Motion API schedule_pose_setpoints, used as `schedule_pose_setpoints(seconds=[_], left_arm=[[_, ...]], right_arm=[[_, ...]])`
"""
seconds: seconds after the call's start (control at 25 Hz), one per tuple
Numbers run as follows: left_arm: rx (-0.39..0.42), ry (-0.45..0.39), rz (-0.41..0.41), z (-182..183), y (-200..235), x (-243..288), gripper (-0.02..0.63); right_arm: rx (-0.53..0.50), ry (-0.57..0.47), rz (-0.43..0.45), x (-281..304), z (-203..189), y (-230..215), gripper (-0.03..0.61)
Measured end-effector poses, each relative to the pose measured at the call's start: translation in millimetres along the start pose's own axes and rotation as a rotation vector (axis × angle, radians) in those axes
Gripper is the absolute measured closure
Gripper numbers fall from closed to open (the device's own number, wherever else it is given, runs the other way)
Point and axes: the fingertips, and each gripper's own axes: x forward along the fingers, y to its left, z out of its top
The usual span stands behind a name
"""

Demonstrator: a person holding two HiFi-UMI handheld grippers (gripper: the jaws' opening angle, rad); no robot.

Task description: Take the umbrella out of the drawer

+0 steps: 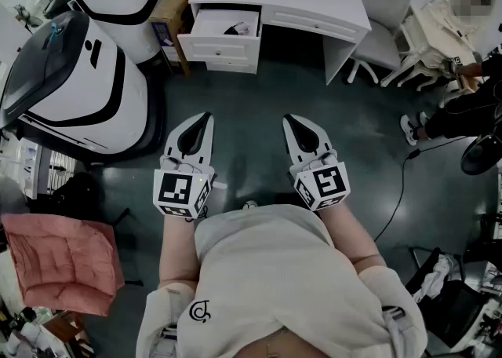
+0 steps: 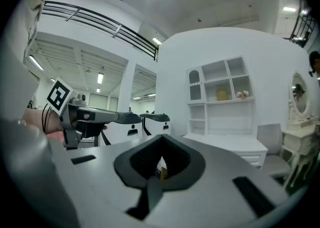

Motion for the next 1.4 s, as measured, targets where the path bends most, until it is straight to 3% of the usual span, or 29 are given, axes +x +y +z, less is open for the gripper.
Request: schedule_pose_setpoints(seconds=[0.72,1.12,1.4], left_arm=[[-0.037,-0.009,0.002,-3.4,12.1,-5.2,0.601],[-0.080,0.024,0.085,-18.3,39.9,2.2,0.601],[-0.082,0.042,0.140,-24.2,65.0,50.5,0.601]], right_arm=[[0.057,0.036,-0.002,12.2,-10.4,6.6,0.574],[0.077,0.077,0.058,46.8,-22.6,1.7,0.574],[0.078,0.084,0.109,100.4,-34.5,-32.8,0.574]])
